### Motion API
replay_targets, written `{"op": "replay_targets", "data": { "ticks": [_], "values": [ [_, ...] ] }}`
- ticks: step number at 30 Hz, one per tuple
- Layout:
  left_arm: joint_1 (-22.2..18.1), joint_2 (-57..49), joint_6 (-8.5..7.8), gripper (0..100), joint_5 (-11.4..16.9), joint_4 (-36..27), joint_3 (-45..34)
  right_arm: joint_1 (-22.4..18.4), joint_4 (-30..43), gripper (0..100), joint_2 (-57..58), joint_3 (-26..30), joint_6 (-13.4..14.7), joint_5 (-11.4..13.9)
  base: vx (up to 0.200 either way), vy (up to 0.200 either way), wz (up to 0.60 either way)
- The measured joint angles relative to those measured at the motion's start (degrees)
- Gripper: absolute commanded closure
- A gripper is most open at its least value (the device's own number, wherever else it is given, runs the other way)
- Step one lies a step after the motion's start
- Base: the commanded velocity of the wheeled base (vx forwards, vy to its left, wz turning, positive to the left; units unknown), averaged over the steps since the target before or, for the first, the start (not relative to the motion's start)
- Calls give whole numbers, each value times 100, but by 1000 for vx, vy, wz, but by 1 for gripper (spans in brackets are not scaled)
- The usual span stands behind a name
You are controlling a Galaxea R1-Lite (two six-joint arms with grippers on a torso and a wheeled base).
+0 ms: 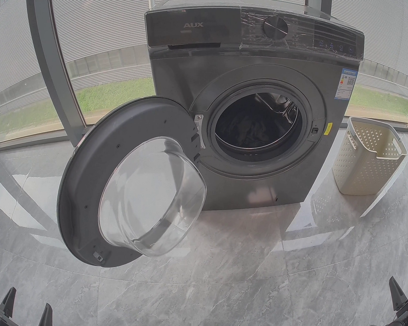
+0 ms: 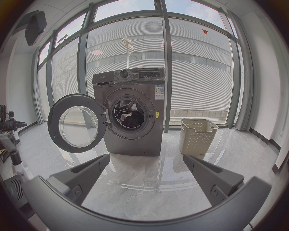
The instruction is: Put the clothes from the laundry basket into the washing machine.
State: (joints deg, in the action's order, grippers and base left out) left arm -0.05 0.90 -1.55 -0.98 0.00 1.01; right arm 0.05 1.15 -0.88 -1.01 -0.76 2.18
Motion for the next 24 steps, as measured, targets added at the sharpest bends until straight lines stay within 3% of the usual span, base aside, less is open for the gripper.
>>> {"op": "replay_targets", "data": {
  "ticks": [4, 10, 24],
  "values": [
    [0, 0, 35, 0, 0, 0, -2, 5, 0, 0, 0, 0, 0, 0, 0, 0, 0],
    [5, 0, 16, 0, 2, 0, 0, -2, -2, 0, 0, 0, 0, 2, 0, 200, 0],
    [0, 0, 29, 0, -4, 13, 0, -5, -2, 0, -2, 0, -2, 2, 0, 0, 0]
  ]
}}
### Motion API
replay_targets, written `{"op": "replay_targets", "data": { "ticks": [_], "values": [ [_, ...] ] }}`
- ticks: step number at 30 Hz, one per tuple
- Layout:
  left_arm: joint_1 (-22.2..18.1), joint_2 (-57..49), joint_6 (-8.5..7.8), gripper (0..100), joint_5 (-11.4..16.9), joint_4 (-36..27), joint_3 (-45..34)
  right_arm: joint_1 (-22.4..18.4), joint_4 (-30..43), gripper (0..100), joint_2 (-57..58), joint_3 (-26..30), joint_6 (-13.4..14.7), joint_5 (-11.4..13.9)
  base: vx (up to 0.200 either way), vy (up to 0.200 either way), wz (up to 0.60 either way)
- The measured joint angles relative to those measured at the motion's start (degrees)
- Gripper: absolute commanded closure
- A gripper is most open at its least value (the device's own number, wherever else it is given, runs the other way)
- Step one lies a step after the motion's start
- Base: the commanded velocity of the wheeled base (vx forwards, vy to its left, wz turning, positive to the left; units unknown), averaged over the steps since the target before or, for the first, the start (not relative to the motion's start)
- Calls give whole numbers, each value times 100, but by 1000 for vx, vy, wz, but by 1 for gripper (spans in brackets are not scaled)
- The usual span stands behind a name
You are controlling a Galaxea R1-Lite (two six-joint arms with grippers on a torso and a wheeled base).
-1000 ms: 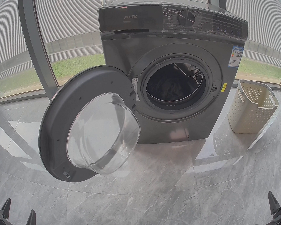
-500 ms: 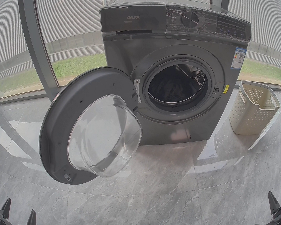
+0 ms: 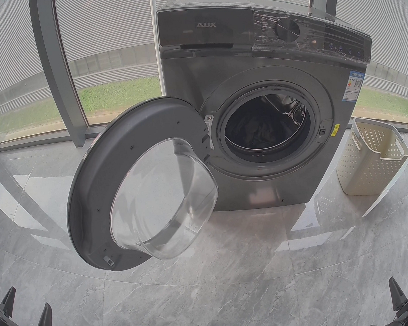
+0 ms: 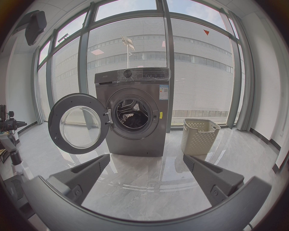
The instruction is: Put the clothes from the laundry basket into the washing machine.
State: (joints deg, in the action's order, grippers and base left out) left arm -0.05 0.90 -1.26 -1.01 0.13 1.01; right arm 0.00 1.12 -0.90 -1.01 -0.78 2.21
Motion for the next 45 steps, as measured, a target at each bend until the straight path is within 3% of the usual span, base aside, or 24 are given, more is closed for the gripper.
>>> {"op": "replay_targets", "data": {
  "ticks": [11, 18, 25, 33, 40, 45],
  "values": [
    [34, 638, 94, 0, 322, 73, 1006, 0, 2, 0, -2, 0, 2, -2, 0, 0, 0],
    [110, 2253, 107, 0, 686, 446, 1397, 0, 2, 0, -2, 0, 5, -2, 0, 0, 0],
    [156, 3978, 83, 0, 1047, 1382, 1629, 0, 0, 0, -2, 0, 5, -2, 0, 0, 0],
    [269, 5628, 74, 0, 1924, 2378, 1869, 0, 0, 0, -2, 0, 7, -2, 0, 0, 0],
    [781, 6434, 68, 0, 2096, 2521, 2128, 0, 0, 0, -2, 0, 10, -2, 0, 0, 0],
    [1468, 6599, 191, 0, 2142, 2605, 2183, 0, 0, 0, -2, 0, 10, -5, 0, 0, 0]
  ]
}}
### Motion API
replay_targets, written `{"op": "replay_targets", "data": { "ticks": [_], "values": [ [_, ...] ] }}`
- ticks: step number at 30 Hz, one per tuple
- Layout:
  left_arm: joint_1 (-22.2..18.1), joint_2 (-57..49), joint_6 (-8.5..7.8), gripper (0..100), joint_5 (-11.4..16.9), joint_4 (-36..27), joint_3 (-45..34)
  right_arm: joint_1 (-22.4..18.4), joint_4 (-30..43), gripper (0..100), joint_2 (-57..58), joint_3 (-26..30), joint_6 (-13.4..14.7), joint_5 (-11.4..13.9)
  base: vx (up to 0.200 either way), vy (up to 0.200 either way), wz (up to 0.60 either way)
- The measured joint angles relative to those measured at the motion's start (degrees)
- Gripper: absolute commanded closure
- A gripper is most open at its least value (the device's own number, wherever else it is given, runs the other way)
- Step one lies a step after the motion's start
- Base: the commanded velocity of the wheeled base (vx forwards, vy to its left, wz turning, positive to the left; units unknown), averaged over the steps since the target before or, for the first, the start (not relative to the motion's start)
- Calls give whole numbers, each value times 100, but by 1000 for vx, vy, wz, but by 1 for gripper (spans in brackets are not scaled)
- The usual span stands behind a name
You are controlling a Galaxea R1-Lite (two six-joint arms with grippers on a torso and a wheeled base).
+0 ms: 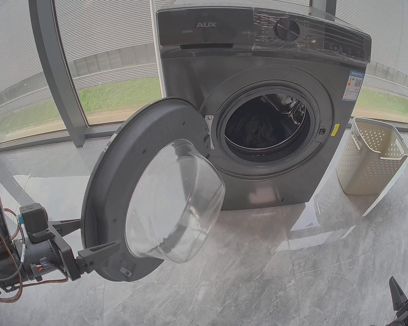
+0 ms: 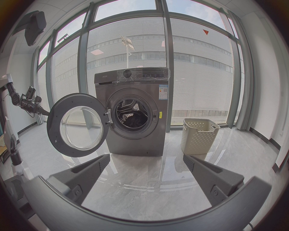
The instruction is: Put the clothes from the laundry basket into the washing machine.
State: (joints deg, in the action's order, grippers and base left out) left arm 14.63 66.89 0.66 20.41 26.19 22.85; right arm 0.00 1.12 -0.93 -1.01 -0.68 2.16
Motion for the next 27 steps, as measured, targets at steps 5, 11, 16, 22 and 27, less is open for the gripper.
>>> {"op": "replay_targets", "data": {
  "ticks": [5, 11, 16, 22, 27],
  "values": [
    [778, -41, 405, 0, -62, 50, 33, 0, 0, 0, 0, 0, 0, 2, 0, 0, 0],
    [1143, -223, 594, 0, -306, 121, 88, 0, 2, 0, 0, 0, 2, 2, 0, 0, 0],
    [1100, -553, 607, 0, -336, 148, 79, 0, 2, 0, 0, 0, -2, 0, 0, 0, 0],
    [686, -929, 528, 0, -432, 74, 6, 0, 2, 0, 0, 0, -7, 2, 0, 0, 0],
    [345, -820, 401, 0, -944, 101, -37, 0, 2, 0, 0, 0, -7, 2, 0, 0, 0]
  ]
}}
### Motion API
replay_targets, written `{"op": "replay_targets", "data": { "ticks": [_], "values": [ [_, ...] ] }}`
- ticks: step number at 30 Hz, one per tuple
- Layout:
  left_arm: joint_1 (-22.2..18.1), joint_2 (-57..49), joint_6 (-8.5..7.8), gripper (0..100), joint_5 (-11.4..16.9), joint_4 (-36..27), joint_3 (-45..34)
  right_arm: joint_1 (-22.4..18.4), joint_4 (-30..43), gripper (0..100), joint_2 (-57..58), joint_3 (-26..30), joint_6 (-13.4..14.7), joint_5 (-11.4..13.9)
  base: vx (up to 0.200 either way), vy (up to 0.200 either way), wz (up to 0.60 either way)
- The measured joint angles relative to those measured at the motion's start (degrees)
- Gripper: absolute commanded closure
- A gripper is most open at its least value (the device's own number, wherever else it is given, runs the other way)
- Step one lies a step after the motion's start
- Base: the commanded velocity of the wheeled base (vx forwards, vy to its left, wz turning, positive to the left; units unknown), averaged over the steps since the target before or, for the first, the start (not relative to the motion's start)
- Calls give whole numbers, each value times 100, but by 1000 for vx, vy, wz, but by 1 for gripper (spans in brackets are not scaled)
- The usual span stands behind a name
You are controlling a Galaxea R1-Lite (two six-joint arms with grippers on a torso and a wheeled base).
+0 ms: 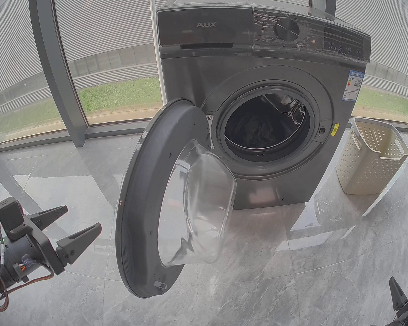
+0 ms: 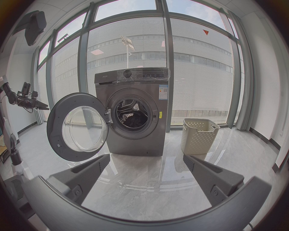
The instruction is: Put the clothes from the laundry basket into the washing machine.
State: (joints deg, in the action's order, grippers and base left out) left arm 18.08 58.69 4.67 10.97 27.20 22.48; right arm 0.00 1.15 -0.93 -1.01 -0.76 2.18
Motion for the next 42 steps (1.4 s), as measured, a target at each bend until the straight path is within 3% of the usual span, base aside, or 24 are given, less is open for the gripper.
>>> {"op": "replay_targets", "data": {
  "ticks": [3, 9, 16, 25, 29, 35, 42],
  "values": [
    [-102, 234, -65, 0, -217, 26, -7, 0, 0, 0, 0, 0, 0, 0, 0, 0, 0],
    [-149, 788, -282, 0, -299, 173, 28, 0, 0, 0, 0, 0, 0, 0, 0, 0, 0],
    [356, 1364, -304, 0, -444, 367, 345, 0, 0, 0, 0, 0, 0, 0, 0, 0, 0],
    [1113, 2215, -196, 0, -829, 452, 1081, 0, 0, 0, 0, 0, -2, -2, 0, 0, 0],
    [1353, 2639, -122, 0, -1031, 833, 1319, 0, 0, 0, 0, 0, -2, 0, 0, 0, 0],
    [1659, 3382, 61, 0, -1373, 1487, 1809, 0, 0, 0, 0, 0, -2, -2, 0, 0, 0],
    [2035, 4117, 378, 0, -1477, 1664, 2567, 0, 0, 0, 0, 0, 0, 0, 0, 0, 0]
  ]
}}
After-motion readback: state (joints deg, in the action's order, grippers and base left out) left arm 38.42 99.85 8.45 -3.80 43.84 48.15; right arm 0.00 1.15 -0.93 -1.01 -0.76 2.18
